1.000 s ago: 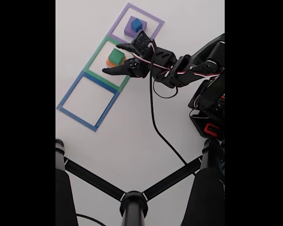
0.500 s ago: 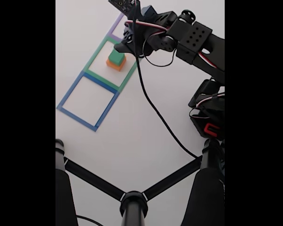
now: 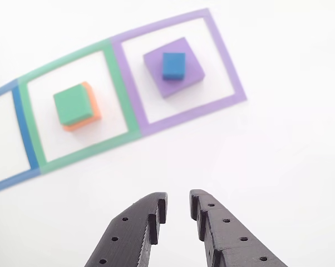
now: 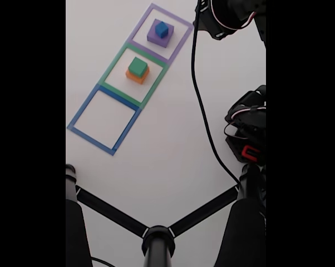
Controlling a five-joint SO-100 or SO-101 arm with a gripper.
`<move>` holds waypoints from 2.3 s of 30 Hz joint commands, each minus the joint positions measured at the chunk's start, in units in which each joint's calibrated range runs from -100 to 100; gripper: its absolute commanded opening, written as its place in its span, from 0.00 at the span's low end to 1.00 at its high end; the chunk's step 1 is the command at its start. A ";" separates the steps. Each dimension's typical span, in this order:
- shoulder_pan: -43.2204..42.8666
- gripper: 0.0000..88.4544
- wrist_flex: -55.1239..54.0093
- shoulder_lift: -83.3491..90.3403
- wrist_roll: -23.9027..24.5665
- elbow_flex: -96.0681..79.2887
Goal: Tower of hanoi
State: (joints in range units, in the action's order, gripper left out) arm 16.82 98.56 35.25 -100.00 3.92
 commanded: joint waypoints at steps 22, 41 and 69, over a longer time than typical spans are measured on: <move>4.49 0.35 -68.08 14.43 0.00 -63.39; 4.56 0.35 -129.11 -17.54 0.00 -81.29; 2.28 0.31 -153.55 -46.06 0.00 -73.38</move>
State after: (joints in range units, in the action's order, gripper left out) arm 20.02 -53.45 -10.93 -100.00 -71.54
